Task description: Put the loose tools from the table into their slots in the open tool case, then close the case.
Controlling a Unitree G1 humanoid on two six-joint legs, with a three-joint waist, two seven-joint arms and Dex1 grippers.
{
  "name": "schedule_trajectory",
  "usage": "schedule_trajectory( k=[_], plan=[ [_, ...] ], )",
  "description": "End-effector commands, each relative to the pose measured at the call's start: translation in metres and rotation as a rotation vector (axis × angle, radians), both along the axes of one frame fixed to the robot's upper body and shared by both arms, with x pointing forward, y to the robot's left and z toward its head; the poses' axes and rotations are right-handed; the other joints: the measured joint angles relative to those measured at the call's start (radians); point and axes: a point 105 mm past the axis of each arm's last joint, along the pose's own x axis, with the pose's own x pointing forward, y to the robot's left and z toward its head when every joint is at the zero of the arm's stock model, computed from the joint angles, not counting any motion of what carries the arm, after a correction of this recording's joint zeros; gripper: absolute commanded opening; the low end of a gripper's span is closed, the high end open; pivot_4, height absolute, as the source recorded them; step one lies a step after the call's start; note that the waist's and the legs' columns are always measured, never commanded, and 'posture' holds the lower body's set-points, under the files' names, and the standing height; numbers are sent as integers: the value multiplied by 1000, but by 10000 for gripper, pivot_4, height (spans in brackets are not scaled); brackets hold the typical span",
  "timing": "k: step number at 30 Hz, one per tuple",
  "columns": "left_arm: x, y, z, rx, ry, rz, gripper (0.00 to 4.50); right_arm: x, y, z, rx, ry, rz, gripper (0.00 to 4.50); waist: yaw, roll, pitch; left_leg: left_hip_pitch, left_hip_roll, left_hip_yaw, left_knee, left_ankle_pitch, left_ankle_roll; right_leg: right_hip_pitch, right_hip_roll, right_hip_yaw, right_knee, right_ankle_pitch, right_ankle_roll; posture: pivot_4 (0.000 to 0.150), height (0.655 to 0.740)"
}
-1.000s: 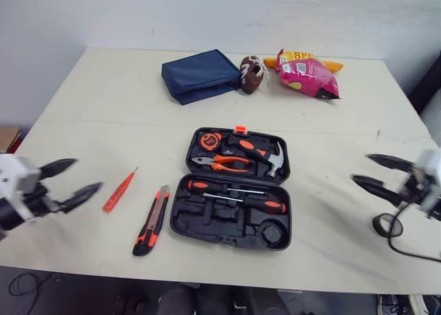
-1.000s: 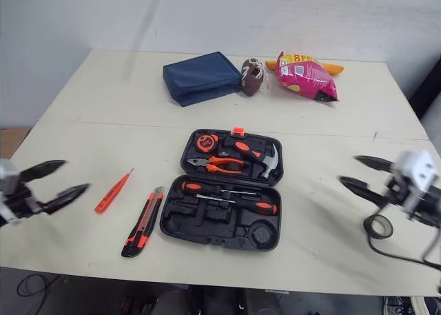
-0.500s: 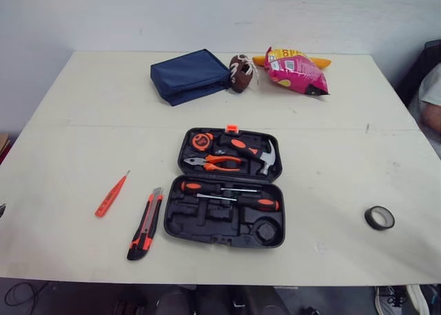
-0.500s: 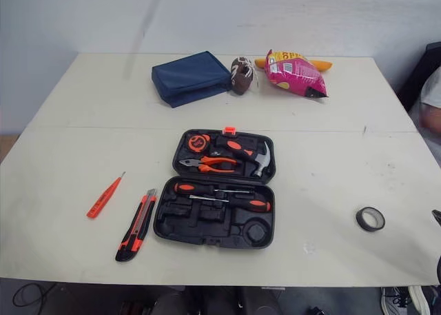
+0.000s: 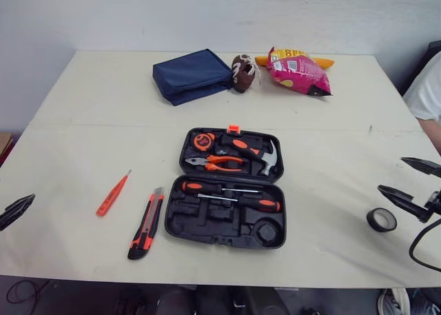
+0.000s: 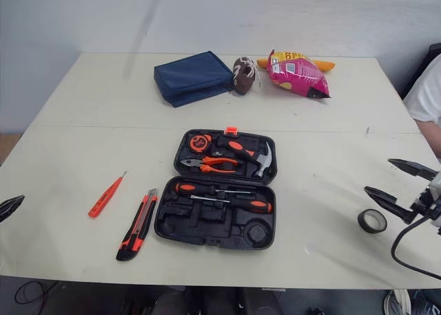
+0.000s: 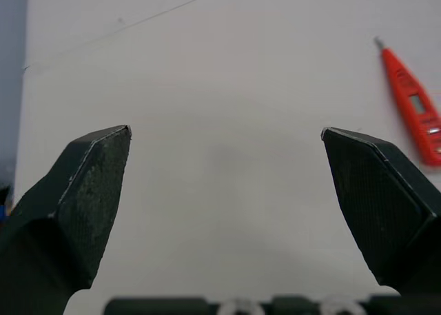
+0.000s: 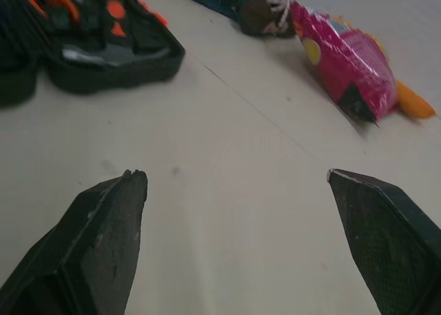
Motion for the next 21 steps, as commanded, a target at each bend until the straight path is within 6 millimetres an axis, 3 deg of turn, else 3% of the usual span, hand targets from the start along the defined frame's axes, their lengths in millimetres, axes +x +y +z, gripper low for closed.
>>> schedule_trajectory(
  k=[1,2,5,10,16,21],
  plan=[
    [4,-27,5,-88,82,60,45000,0,42,20,40,-106,163,43652,0,-2,1,0,0,0,0,0,0,0,0,0,0,0,0,1500,7400],
    [3,-30,-1,-94,147,105,45000,-2,52,22,62,-123,196,43652,1,-2,1,0,0,0,1,0,0,0,0,0,1,0,0,1500,7400],
    [14,-69,-6,-143,212,65,45000,-14,96,23,135,-125,381,43652,2,-1,2,0,0,-2,1,2,0,0,0,0,2,0,1,1500,7400],
    [24,-99,-23,-163,332,67,45000,-26,130,27,158,-132,542,43652,11,-1,2,0,-1,-3,2,3,-1,1,1,0,3,0,1,1500,7400],
    [41,-109,-46,-153,454,94,45000,-37,161,23,241,-101,669,43652,16,-3,2,0,0,-4,2,3,-1,1,2,0,2,0,0,1500,7400],
    [53,-107,-56,-132,483,121,45000,-29,165,16,230,-110,648,43652,18,-2,2,0,-1,-4,3,3,-2,2,1,0,3,0,0,1500,7400]
  ],
)
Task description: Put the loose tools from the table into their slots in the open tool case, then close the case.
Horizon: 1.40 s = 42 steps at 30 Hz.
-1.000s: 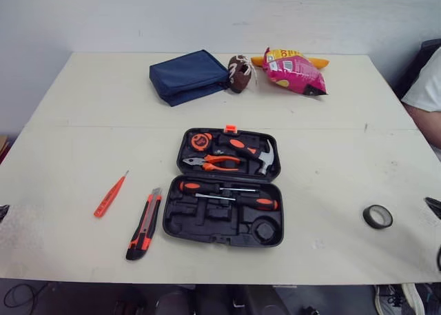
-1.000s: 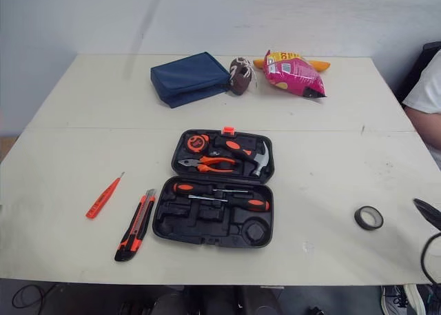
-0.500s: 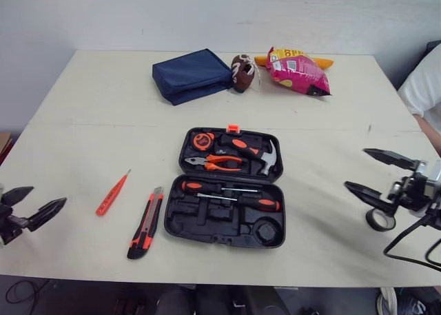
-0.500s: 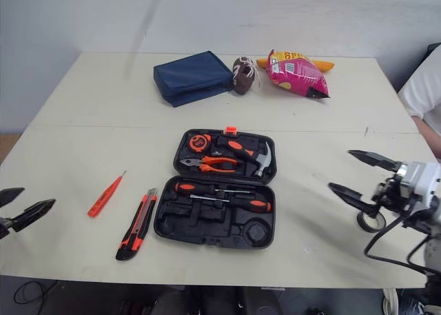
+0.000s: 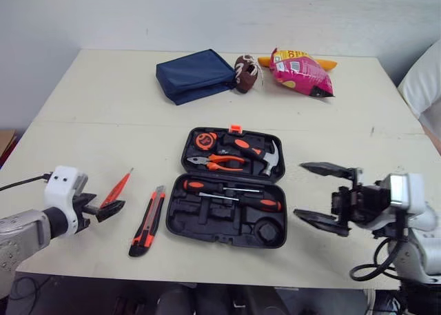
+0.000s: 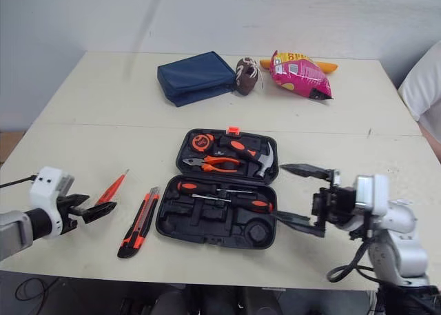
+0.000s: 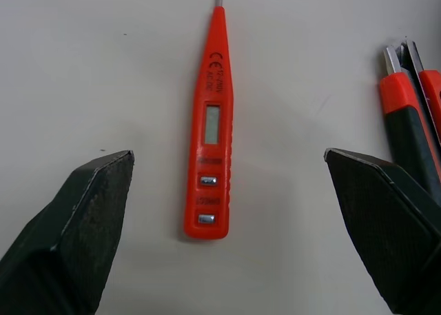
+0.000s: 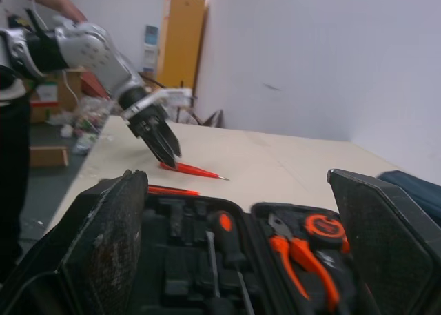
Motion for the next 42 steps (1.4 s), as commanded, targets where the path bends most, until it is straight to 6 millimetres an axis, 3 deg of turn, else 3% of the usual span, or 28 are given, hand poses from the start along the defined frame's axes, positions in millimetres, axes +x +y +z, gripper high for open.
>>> schedule_trajectory(
  k=[1,8,11,13,18,20,24,27,29,31,36,39,42],
  plan=[
    [6,5,-1,21,1,24,45000,4,-1,6,-5,-52,-26,43652,5,0,0,0,0,0,0,0,0,0,0,0,0,0,0,1500,7400],
    [16,-8,-12,13,92,-46,45000,9,-3,-4,-48,-73,-29,43652,18,5,0,3,0,0,2,0,0,4,0,-1,1,0,0,1500,7400],
    [11,-18,-27,-28,165,-66,36824,10,-2,-4,-41,-74,-34,45000,21,7,-1,4,0,-1,3,0,1,6,-1,-1,1,0,0,1500,7400],
    [12,-18,-33,-53,168,-58,28564,9,0,-6,-43,-72,-32,45000,22,10,-2,4,0,-1,3,-1,1,7,-1,-1,1,0,0,1500,7400],
    [16,-18,-30,-73,143,-56,7962,9,-1,-9,-54,-69,-37,45000,34,12,-2,4,0,-1,4,-2,2,7,-1,-1,0,0,0,1500,7400],
    [19,-13,-27,-64,119,-49,2803,10,-2,-10,-69,-68,-40,45000,36,13,-2,4,0,-1,5,-2,2,8,-1,-1,0,0,0,1500,7400],
    [43,-5,36,-58,-197,-152,2806,8,-2,-12,-120,-81,-33,45000,38,9,0,4,0,-1,5,-2,2,7,-1,-2,0,0,0,1500,7400],
    [44,-11,57,-26,-273,-250,2805,9,-2,-11,-117,-80,-40,45000,37,4,1,2,0,-5,5,-1,1,7,-1,-5,0,0,-1,1500,7400],
    [35,-38,83,80,-334,-535,2805,10,-5,-10,-143,-100,-55,45000,34,4,2,1,0,-4,5,-2,1,7,-1,-4,-1,0,-1,1500,7400],
    [22,-64,94,185,-355,-808,2805,12,-12,-10,-189,-125,-74,45000,33,3,3,0,0,-4,5,-1,-1,5,-1,-5,-2,0,-1,1500,7400],
    [1,-119,84,214,-296,-1245,2805,21,-24,-8,-200,-113,-125,45000,37,9,3,0,-1,-2,4,-2,-1,7,-3,-4,-4,0,-1,1500,7400],
    [0,-132,78,217,-256,-1328,2805,22,-23,-9,-202,-105,-121,45000,36,8,3,0,0,-3,5,-1,-1,7,0,-4,-3,0,-1,1500,7400],
    [7,-163,61,229,-97,-1408,2805,26,-20,-15,-186,-95,-138,45000,35,7,4,0,0,-3,6,-1,-1,6,1,-3,-2,0,-1,1500,7400]
  ],
)
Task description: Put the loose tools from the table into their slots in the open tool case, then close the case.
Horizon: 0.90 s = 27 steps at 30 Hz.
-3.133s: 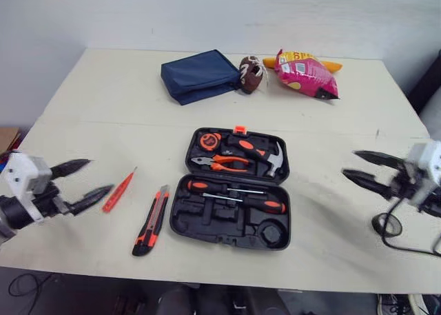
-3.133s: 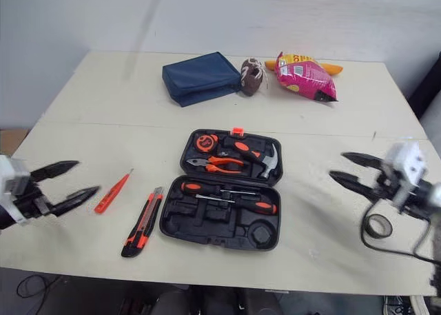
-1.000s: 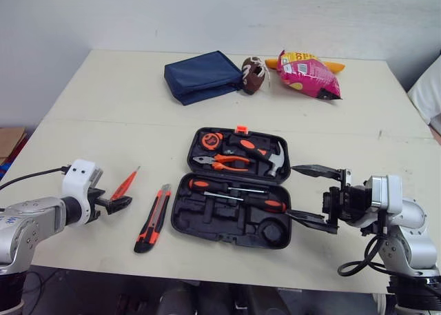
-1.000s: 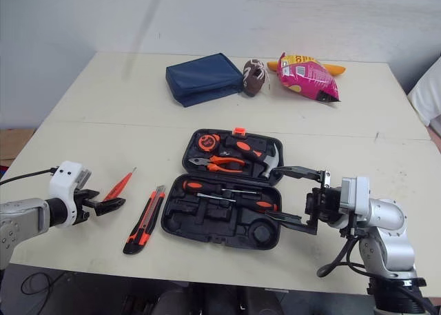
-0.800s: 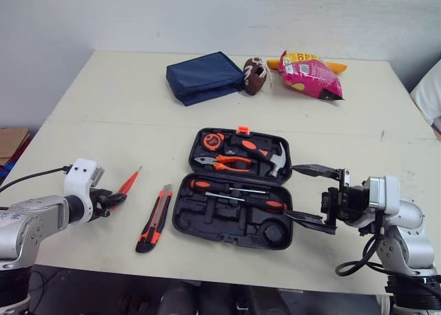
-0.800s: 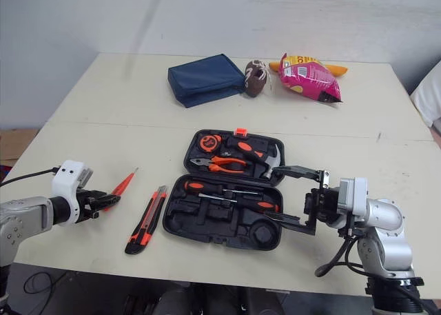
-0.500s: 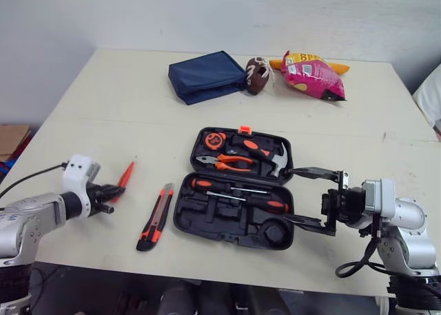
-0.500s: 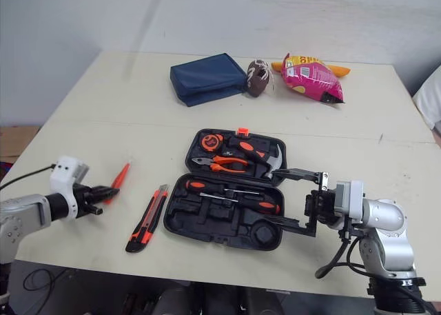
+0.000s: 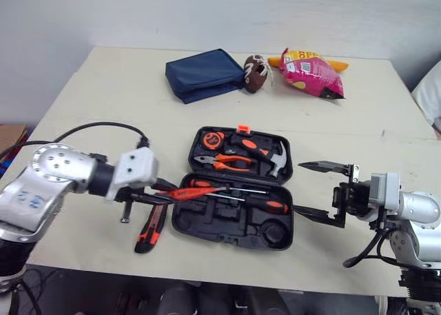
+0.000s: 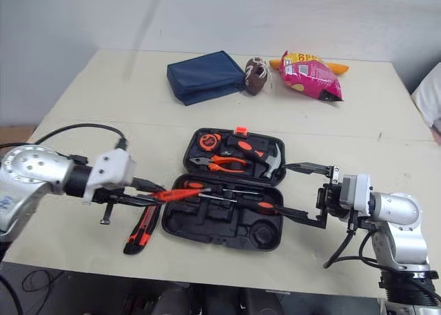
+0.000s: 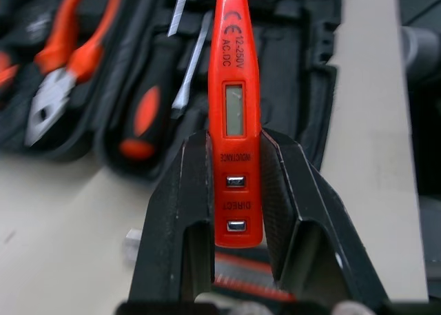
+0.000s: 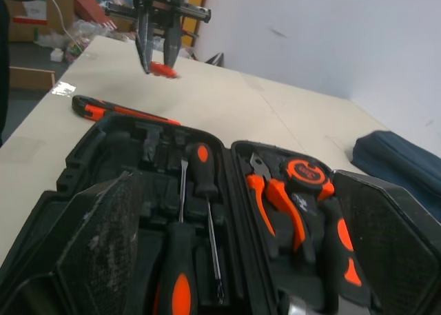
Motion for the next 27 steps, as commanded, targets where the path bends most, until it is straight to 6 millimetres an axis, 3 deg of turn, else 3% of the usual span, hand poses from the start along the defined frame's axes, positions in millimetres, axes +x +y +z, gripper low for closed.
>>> schedule_trajectory(
  k=[1,6,11,15,20,27],
  plan=[
    [4,-29,-12,126,86,-72,2805,3,3,0,20,-29,-13,45000,1,0,0,0,0,0,1,0,1,0,0,1,0,0,1,1500,7400],
    [22,-46,-9,164,44,-52,2805,3,0,-1,21,-36,-34,45000,-8,0,0,0,-1,1,1,2,-2,0,1,4,1,0,3,1500,7400],
    [40,-48,-15,345,-5,-70,2805,-11,-9,-7,20,-26,-63,45000,3,-1,0,0,0,0,1,3,-3,0,2,4,2,-2,4,1500,7400],
    [31,-44,-19,419,36,-134,2805,-16,-14,-11,26,-23,-85,45000,-5,-1,0,0,0,1,2,3,-3,0,1,5,3,-2,4,1500,7400],
    [26,-57,-23,397,39,-170,2805,-21,-13,-13,29,-21,-87,45000,1,-1,0,1,0,1,3,4,-3,0,1,5,5,-2,4,1500,7400],
    [35,-56,-30,444,10,-127,2805,-24,-13,-14,31,-19,-92,45000,0,-1,0,1,0,1,4,4,-3,0,1,5,6,-2,4,1500,7400]
  ],
)
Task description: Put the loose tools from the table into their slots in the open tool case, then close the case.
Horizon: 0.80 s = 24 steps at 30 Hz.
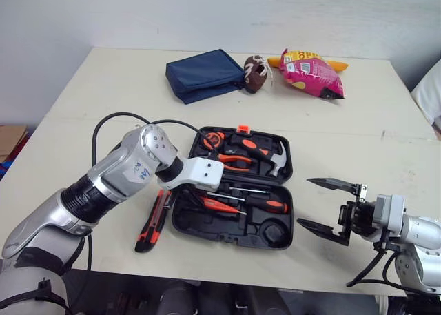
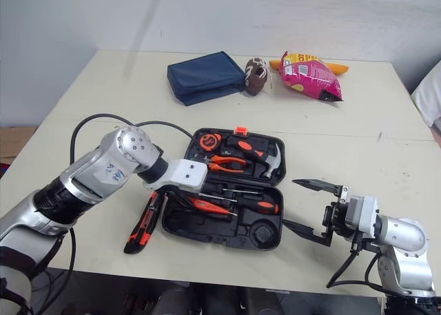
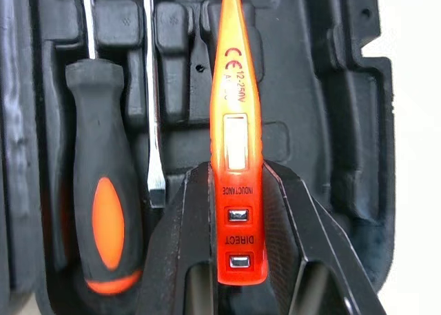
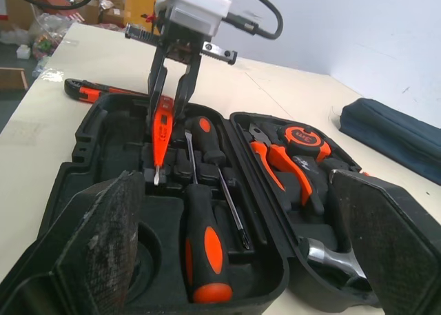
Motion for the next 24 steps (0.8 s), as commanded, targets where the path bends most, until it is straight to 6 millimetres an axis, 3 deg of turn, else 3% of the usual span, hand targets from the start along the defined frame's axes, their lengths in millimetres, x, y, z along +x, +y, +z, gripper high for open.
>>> schedule_trajectory(
  k=[1,13,22,24],
  plan=[
    [5,3,4,28,-52,12,2805,-5,0,10,3,-53,3,45000,1,0,0,0,0,0,0,0,0,0,0,0,0,0,0,1500,7400],
    [9,19,0,84,-80,47,2805,-6,2,10,6,-48,9,45000,-2,0,0,0,0,0,1,0,0,0,0,0,1,0,0,1500,7400],
    [12,17,-6,119,-88,40,2805,-3,3,9,6,-49,11,45000,0,0,0,1,0,0,1,0,0,0,0,0,2,0,0,1500,7400],
    [9,8,-4,84,-79,24,2805,-2,3,8,5,-48,11,45000,0,0,0,1,0,0,1,0,0,0,0,0,2,0,0,1500,7400]
  ],
)
